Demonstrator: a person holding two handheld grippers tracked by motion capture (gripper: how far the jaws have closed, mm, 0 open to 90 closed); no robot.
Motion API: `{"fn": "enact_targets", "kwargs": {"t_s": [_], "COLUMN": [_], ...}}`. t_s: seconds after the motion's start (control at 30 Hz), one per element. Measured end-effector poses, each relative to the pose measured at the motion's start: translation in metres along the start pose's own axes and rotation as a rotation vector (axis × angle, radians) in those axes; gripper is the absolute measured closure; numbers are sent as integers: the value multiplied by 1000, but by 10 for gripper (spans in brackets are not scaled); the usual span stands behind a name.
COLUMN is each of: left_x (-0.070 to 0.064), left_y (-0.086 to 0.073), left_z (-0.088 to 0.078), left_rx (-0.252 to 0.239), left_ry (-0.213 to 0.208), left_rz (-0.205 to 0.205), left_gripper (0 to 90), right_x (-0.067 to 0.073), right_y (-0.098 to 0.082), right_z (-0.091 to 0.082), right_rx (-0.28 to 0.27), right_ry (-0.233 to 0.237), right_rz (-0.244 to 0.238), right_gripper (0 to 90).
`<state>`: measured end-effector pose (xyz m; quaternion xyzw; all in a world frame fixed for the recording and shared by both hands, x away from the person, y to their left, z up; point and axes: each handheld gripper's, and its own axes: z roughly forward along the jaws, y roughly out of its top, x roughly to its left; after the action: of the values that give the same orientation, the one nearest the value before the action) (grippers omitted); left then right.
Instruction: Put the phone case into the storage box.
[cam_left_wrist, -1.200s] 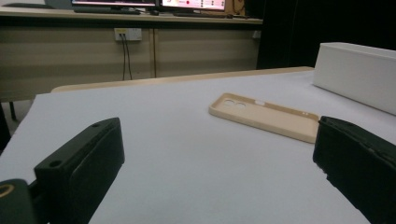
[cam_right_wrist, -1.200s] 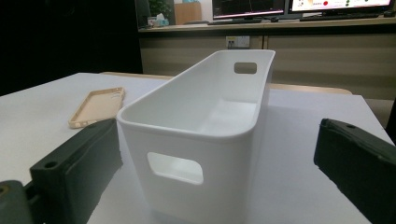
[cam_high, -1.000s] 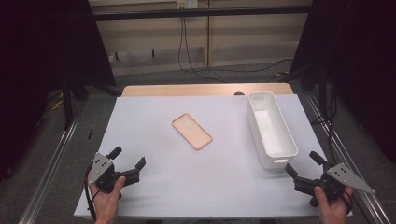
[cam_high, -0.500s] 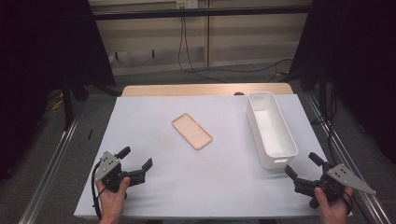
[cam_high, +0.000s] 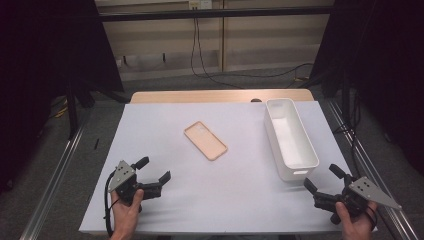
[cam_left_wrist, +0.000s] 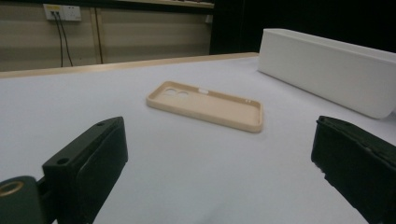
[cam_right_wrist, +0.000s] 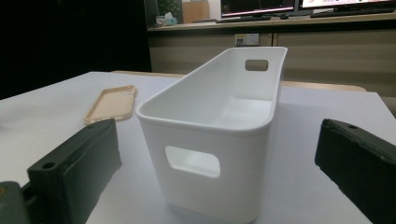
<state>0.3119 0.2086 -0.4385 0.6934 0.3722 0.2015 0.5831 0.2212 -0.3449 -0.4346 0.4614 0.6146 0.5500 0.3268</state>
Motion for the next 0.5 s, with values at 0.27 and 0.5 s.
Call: {"fn": "enact_targets", "kwargs": {"t_s": [0.27, 0.5], "left_x": [-12, -18], "left_y": [6, 8], "left_z": [13, 27], "left_rx": [-25, -17], "left_ry": [-41, -71], "left_rz": [45, 45], "left_gripper": [10, 13], "right_x": [1, 1], "right_y": [-1, -1], "right_z": [0, 0], "right_rx": [2, 2], "right_ry": [0, 4], "right_rz": [-5, -11], "right_gripper": [0, 0]}}
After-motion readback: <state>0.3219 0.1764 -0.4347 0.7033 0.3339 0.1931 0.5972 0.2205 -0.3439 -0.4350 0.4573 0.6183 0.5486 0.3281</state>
